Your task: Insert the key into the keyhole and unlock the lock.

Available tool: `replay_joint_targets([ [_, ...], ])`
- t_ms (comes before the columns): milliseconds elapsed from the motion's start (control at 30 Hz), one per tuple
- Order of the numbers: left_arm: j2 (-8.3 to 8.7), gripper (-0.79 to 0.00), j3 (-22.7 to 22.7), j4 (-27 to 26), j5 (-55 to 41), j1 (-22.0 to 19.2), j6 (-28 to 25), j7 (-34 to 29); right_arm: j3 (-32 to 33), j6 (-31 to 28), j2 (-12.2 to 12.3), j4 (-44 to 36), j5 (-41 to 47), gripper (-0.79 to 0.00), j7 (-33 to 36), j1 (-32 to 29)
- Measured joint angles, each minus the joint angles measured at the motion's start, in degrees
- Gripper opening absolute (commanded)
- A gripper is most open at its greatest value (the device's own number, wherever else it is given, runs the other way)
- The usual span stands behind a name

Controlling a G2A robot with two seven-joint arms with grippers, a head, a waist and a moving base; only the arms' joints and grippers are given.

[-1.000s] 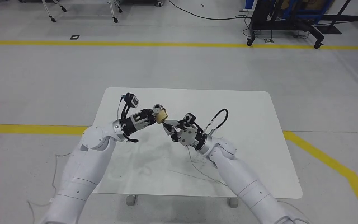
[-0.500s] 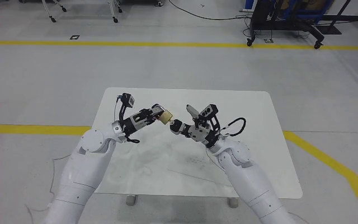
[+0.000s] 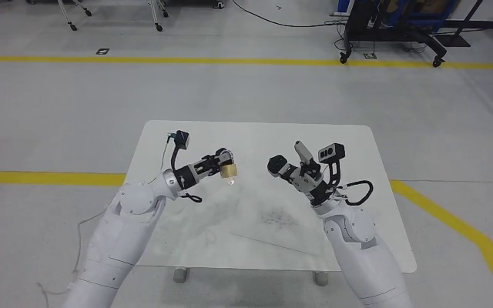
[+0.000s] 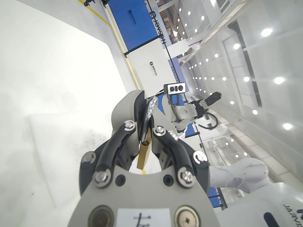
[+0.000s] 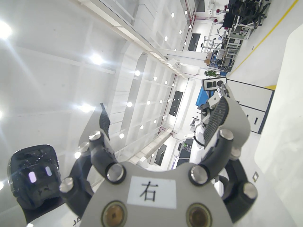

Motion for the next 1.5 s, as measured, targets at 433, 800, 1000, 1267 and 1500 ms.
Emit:
replay_joint_targets([
  [433, 0.31, -0.785, 2.45, -4.17, 15.31, 2.27, -6.75, 4.07, -2.82, 4.72, 0.02, 1.78, -7.19, 0.000, -2.49, 1.47],
  [800, 0.44, -0.785, 2.78, -4.99, 17.95, 3.44, -8.99, 6.35, -5.94, 7.91, 0.02, 2.98, -11.33, 0.000, -2.47, 2.64],
  [1000, 0.47, -0.785, 2.76, -4.54, 15.21, 3.07, -9.13, 4.88, -7.41, 10.18, -0.01, 4.42, -11.70, 0.000, -1.76, 3.79],
  [1267, 0.50, -0.785, 1.40, -2.88, 5.53, 2.46, -7.74, 2.53, -8.86, 10.02, -0.12, 5.63, -11.69, -0.012, -1.46, 4.83],
  [1500, 0.55, -0.785, -0.66, -0.45, -9.33, 1.84, -6.68, -3.21, -9.33, 9.39, -0.01, 6.90, -4.22, -0.413, 6.92, 5.03],
])
